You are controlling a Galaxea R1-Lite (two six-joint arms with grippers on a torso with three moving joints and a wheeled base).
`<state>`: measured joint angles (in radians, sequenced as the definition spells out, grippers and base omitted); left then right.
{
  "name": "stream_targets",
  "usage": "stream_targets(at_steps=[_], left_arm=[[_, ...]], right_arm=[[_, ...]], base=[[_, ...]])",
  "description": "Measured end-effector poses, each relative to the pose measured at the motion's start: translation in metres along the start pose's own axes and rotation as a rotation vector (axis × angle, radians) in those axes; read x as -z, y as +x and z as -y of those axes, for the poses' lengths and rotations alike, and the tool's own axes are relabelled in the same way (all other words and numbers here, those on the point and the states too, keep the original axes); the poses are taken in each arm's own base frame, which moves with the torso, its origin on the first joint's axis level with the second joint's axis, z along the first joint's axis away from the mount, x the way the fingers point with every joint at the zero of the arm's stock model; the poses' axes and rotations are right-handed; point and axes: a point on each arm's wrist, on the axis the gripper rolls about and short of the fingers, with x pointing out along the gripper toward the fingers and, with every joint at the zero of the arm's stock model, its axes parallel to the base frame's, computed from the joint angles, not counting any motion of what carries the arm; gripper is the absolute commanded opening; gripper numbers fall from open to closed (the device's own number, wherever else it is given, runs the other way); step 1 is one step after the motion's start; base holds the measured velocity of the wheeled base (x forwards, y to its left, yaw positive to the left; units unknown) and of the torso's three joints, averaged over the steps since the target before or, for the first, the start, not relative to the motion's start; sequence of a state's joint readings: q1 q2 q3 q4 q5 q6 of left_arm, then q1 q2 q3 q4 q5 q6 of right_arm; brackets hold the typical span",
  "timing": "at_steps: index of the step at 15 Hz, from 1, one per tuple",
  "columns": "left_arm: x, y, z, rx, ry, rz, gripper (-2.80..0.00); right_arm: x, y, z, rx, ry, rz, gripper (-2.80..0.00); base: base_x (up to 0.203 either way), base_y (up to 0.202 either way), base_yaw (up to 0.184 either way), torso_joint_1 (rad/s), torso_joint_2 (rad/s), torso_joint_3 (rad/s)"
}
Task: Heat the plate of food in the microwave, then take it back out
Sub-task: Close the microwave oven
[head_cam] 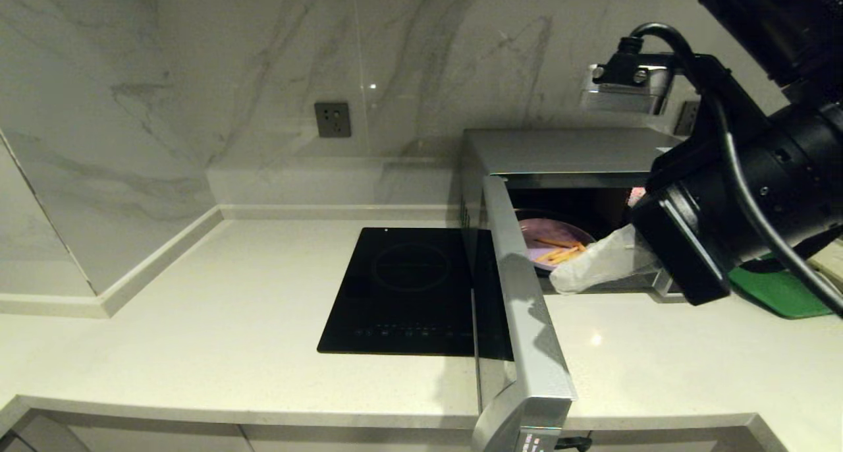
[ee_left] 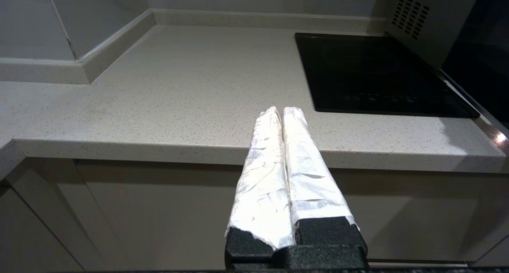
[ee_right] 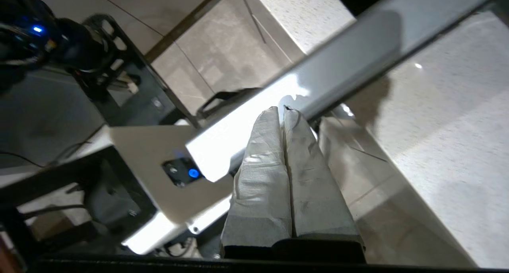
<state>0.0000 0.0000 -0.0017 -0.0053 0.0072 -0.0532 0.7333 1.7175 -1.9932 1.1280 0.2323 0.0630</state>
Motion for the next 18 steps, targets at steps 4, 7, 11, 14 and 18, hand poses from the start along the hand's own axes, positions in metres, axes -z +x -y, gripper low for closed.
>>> stream_targets(at_steps=[4,7,11,14,18], left_arm=[[0.0,0.0,0.0,0.0,0.0,0.0,-2.8],[0.0,0.0,0.0,0.0,0.0,0.0,-2.8],[0.0,0.0,0.0,0.0,0.0,0.0,-2.8],[0.0,0.0,0.0,0.0,0.0,0.0,-2.8],[0.0,0.0,0.0,0.0,0.0,0.0,-2.8]], right_arm=[[-0.004,0.009,-0.016,-0.036,-0.01,0.012,-2.8],[-0.005,0.02,-0.019,0.007,0.053,-0.011,-2.8],[-0.007,0.046,-0.02,0.171,0.145,-0.041,-2.8],[-0.008,0.057,-0.02,0.18,0.15,-0.063,-2.8],[-0.008,0.064,-0.018,0.207,0.207,-0.075,-2.8]], base=[[0.0,0.0,0.0,0.0,0.0,0.0],[0.0,0.0,0.0,0.0,0.0,0.0],[0.0,0.0,0.0,0.0,0.0,0.0],[0.0,0.0,0.0,0.0,0.0,0.0],[0.0,0.0,0.0,0.0,0.0,0.0]])
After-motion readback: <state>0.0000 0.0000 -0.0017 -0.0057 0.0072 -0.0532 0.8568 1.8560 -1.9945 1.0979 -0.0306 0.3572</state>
